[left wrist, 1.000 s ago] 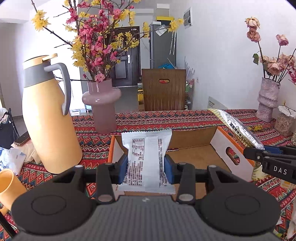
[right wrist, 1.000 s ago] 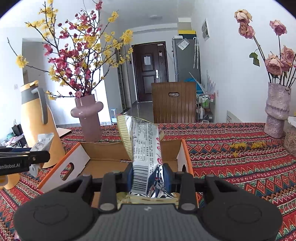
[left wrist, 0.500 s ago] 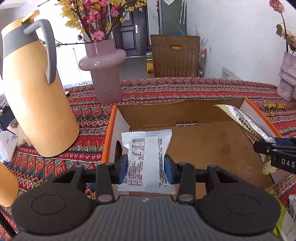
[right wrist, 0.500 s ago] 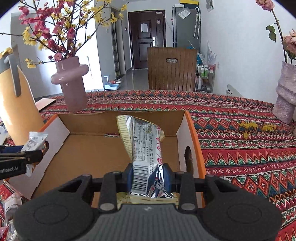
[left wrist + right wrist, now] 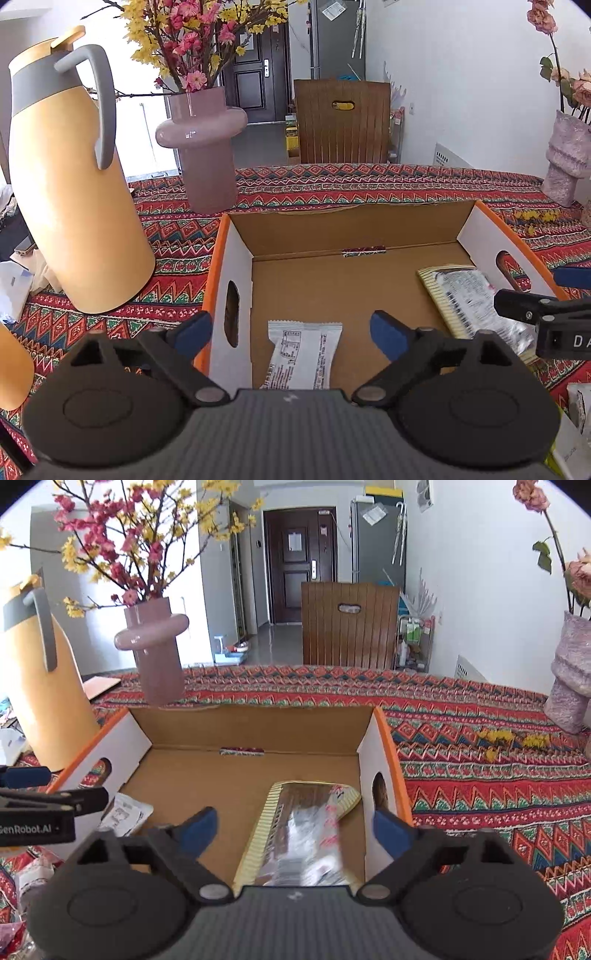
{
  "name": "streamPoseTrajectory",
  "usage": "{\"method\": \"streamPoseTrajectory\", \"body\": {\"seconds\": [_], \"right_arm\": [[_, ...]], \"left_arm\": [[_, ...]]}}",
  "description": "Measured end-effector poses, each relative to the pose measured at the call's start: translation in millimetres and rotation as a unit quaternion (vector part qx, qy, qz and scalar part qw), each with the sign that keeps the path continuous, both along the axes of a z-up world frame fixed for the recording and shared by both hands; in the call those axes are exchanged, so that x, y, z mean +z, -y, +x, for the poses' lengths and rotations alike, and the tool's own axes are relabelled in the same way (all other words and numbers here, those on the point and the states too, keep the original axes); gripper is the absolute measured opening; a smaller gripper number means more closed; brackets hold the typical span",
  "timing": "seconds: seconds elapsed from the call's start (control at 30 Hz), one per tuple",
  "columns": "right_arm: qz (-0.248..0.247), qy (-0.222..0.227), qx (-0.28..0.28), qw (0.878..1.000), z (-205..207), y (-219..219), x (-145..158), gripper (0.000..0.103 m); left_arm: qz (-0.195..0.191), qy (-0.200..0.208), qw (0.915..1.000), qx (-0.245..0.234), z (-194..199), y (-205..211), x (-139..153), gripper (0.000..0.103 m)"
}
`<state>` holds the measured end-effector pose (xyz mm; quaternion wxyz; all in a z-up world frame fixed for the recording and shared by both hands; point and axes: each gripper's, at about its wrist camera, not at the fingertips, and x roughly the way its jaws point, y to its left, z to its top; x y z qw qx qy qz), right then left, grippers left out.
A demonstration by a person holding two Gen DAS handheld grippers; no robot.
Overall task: Organize snacks
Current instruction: 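Carry both packets over the cardboard box and open both grippers to drop them, then lift both open grippers out of the box back toward the snack pile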
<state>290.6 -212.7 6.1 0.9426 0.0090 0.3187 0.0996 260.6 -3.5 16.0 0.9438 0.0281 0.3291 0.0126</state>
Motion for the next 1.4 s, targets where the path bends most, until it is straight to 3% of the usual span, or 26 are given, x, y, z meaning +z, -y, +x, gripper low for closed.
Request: {"method": "streamPoseTrajectory", "body": {"seconds": [0.07,0.73,1.03,1.4], "right_arm": [[0.005,0.012,-0.002,1.0,-7.3,2.1,5.3,0.103],[0.021,0.099,0.0,0.995,-103.3,20.5,30.0,0.103],[0.017,0.128,0.001,0.992,-159.2,36.0,22.4,0.103],[0.014,0.113,-0.023,0.993,-202.9,53.5,-8.3,0.103]], "left_arm": [[0.001,0.013,0.9999,-0.001,-6.3,0.1,3.8,0.101],[-0.027,0.093,0.9953,-0.004,-87.0,-9.4,28.2,0.103],[-0.036,0.111,0.9932,-0.009,-133.4,-15.1,19.5,0.103],[-0.043,0.106,0.9935,0.001,-175.2,-25.5,-8.1,0.103]]}}
